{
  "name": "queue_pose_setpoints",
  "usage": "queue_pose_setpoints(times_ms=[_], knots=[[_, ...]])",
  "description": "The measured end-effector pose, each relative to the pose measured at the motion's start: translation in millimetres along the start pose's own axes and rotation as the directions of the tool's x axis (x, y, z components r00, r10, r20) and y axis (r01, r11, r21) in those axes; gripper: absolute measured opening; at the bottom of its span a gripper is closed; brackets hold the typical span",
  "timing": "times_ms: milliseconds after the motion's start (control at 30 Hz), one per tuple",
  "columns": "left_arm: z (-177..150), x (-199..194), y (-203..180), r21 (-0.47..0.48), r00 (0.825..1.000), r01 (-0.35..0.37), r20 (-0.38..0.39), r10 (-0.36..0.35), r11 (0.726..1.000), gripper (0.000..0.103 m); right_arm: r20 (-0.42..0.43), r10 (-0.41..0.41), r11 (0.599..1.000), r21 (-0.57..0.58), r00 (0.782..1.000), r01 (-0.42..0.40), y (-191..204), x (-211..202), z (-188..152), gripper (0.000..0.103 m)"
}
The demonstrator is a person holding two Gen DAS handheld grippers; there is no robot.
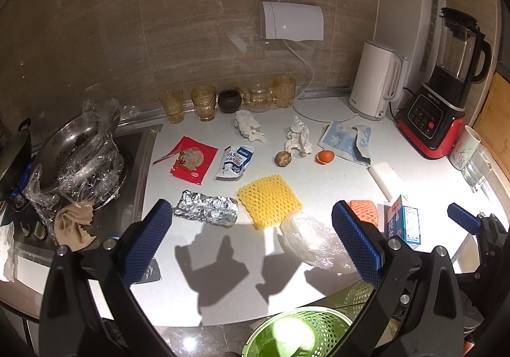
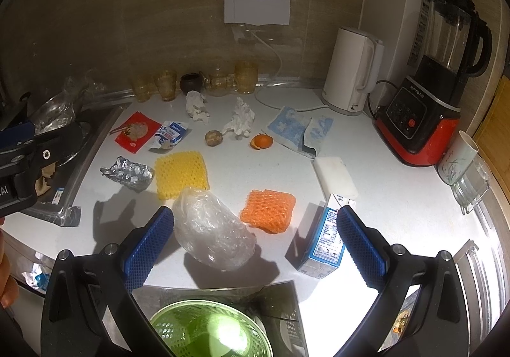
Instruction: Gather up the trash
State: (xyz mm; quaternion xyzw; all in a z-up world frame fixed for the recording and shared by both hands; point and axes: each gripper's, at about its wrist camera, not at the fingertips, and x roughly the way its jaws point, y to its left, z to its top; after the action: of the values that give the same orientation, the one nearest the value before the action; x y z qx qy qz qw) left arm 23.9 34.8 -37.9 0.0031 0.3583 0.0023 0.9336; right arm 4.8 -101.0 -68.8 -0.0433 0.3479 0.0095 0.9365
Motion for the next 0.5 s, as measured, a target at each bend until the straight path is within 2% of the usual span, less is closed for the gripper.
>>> queue_pose_setpoints(times_ms=[300, 500], knots=[[-13.5, 23.4, 0.1, 0.003, 0.996, 0.003, -0.086, -0.003, 1.000, 0.096, -0.058, 0.008, 1.000, -0.030, 0.998, -0.010, 3.7, 20.1, -12.5, 0.101], [-30.3, 50.2, 0.6, -0.008, 0.986, -0.002, -0.168, 0.000, 1.000, 0.096, -0.119, 0.030, 0.999, -0.030, 0.992, -0.034, -2.3, 42.4, -24.3, 0.101]])
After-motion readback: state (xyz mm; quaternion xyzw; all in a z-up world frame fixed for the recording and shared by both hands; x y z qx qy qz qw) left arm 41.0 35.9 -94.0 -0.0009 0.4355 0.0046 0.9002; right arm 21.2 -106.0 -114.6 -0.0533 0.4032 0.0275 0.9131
